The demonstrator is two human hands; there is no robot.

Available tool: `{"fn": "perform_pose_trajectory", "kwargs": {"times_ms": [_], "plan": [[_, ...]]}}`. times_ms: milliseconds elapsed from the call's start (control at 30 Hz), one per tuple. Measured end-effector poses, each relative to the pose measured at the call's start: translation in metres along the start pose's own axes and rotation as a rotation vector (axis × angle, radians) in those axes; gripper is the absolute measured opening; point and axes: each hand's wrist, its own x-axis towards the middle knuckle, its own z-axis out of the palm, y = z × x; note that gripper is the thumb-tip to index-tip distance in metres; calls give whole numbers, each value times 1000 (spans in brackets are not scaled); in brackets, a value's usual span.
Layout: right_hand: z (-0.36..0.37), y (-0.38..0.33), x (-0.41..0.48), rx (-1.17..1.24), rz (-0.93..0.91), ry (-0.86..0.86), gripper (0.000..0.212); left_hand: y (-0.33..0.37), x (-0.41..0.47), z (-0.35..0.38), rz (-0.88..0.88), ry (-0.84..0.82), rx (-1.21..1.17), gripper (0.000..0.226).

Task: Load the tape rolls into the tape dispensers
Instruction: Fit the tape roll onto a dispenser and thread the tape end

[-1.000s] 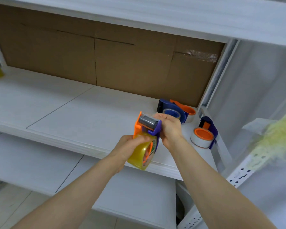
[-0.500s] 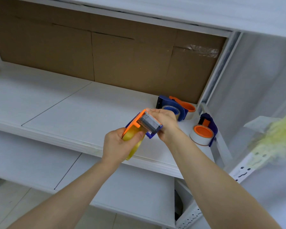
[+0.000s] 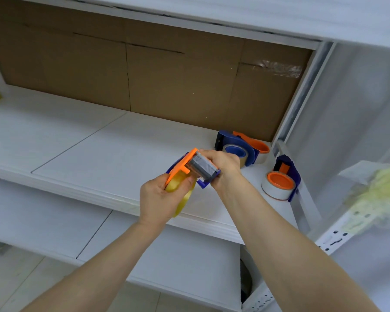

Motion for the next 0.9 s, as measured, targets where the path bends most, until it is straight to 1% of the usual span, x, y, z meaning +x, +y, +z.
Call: {"fn": "perform_pose_trajectory", "kwargs": {"times_ms": [67, 100, 133, 167, 233, 267, 333, 400, 467, 533, 567, 633, 700, 767, 900], "plan": [[-9, 7, 6, 4, 30, 7, 10, 4, -3, -1, 68, -48, -3, 33], [-14, 15, 7, 4, 52, -30, 6, 10, -2, -1, 110, -98, -1, 28], [-17, 23, 9, 29, 74, -58, 8, 14, 5, 0, 140, -122, 1, 24], [-19, 31, 11, 81, 115, -48, 13, 15, 11, 1, 101, -115, -39, 24], [-24, 33, 16, 146, 159, 10, 8, 16, 22, -1, -34, -32, -157, 30], [-24, 29, 19, 124, 150, 11, 8, 16, 27, -4, -83, 9, -194, 36], [-22, 24, 17, 0, 91, -61, 14, 6, 35, -17, -120, 89, -194, 44], [-17, 25, 17, -83, 47, -135, 19, -1, 43, -29, -133, 165, -196, 41], [-6, 31, 11, -176, 73, -209, 23, -5, 52, -42, -143, 246, -182, 40], [5, 41, 4, -269, 102, -317, 11, -7, 59, -58, -142, 319, -160, 40], [9, 48, 2, -335, 97, -380, 9, -8, 60, -65, -135, 345, -160, 41], [17, 62, -1, -477, 71, -477, 23, -10, 59, -78, -131, 384, -162, 40], [29, 75, -1, -566, 53, -536, 31, -12, 57, -88, -144, 414, -156, 37], [42, 88, 1, -641, 19, -582, 35, -14, 55, -93, -164, 428, -148, 36], [66, 107, 5, -808, -105, -619, 40, -14, 54, -98, -159, 461, -164, 38]]}}
